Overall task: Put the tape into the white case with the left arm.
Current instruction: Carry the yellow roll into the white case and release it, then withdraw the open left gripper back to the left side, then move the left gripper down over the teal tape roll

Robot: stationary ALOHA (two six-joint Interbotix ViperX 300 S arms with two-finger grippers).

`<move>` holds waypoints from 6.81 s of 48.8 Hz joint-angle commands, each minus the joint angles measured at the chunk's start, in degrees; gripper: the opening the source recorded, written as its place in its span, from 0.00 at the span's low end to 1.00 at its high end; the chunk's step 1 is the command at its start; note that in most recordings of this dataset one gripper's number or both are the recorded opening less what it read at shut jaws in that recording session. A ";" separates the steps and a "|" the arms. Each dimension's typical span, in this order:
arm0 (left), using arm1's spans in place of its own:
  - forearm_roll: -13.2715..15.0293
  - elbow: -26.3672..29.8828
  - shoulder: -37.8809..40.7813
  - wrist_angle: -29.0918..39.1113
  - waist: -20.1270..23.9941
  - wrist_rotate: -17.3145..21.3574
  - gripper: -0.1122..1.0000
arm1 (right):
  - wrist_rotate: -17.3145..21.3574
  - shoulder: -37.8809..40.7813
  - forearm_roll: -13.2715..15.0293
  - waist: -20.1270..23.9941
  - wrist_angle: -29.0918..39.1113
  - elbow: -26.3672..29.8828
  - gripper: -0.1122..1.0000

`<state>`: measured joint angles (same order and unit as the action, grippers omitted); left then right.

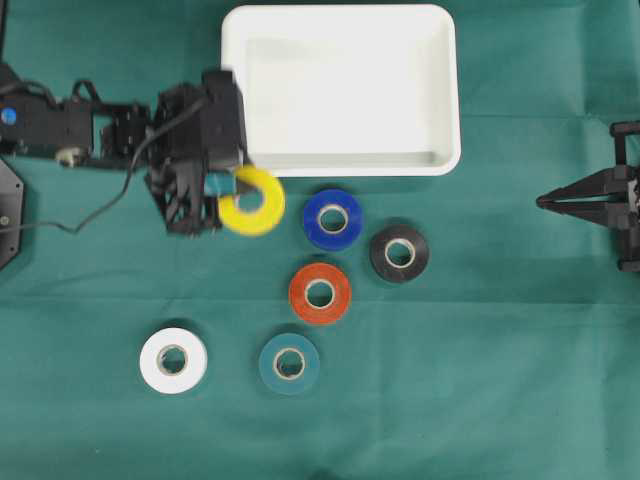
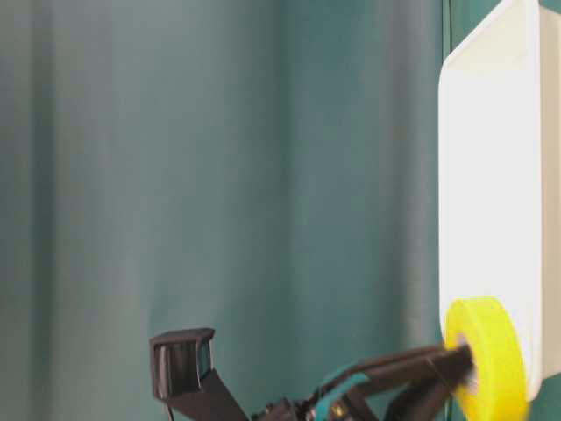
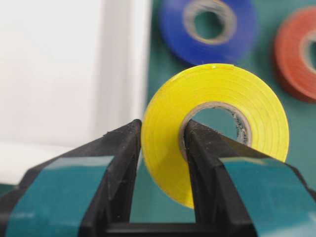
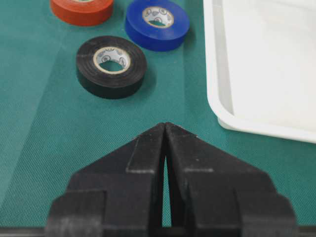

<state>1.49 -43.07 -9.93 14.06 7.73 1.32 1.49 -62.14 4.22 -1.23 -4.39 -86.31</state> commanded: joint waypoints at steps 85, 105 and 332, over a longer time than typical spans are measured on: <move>-0.18 11.78 14.94 -3.78 22.15 8.96 0.73 | 0.00 0.35 0.09 -0.09 -0.53 0.44 0.02; -0.18 11.16 13.54 -3.16 21.88 8.61 0.95 | 0.09 0.35 0.09 -0.09 -0.53 0.44 0.02; 0.09 12.57 16.26 -0.62 -26.19 -7.21 0.94 | 0.09 0.26 0.09 -0.09 -0.62 0.26 0.02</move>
<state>1.49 -31.29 7.03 13.54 -18.19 -5.80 1.49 -62.23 4.31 -1.23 -4.48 -86.48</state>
